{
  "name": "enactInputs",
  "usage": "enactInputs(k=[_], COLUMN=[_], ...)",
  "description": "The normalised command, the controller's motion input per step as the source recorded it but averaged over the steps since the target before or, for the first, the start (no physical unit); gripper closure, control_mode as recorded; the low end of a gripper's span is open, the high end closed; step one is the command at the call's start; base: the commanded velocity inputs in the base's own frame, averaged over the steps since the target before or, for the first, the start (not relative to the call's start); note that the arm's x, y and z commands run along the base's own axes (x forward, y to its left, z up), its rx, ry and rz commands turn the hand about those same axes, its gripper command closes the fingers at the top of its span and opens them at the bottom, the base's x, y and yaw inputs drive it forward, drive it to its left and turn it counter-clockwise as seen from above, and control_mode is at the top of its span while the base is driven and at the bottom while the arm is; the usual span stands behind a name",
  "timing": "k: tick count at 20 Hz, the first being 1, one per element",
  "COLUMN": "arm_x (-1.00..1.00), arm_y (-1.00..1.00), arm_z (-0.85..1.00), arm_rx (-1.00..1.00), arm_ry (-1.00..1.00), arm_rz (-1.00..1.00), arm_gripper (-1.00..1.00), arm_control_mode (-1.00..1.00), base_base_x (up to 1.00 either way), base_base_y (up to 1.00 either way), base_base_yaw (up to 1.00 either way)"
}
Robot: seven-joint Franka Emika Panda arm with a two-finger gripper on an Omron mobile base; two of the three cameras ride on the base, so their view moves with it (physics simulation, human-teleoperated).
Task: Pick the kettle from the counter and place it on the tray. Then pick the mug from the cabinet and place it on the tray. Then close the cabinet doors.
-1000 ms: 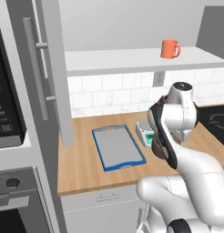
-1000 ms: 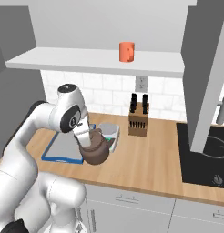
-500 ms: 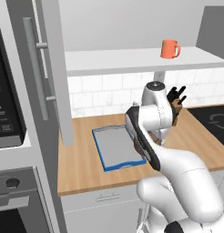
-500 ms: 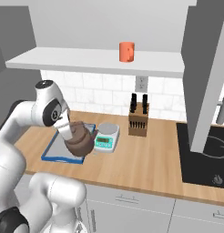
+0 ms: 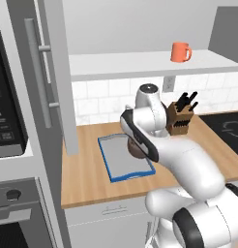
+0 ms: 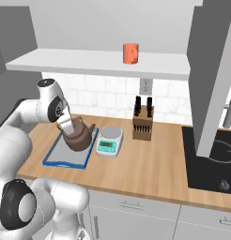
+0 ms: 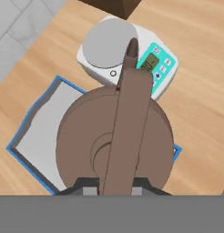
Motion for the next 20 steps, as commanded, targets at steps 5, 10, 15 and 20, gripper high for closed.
enactInputs(k=[5, 10, 15, 20], arm_x=[0.15, 0.11, 0.19, 0.21], arm_y=[0.27, 0.13, 0.11, 0.19], arm_z=[-0.11, -0.16, -0.22, -0.08], arm_rx=[-0.03, -0.07, -0.08, -0.12], arm_ry=[-0.06, -0.16, -0.12, 0.0], arm_rz=[0.23, 0.27, 0.21, 0.2], arm_gripper=[1.0, 1.0, 1.0, 1.0], arm_control_mode=[-1.0, -1.0, -1.0, -1.0], base_base_x=[0.0, 0.0, 0.0, 0.0], base_base_y=[0.0, 0.0, 0.0, 0.0], base_base_yaw=[0.0, 0.0, 0.0, 0.0])
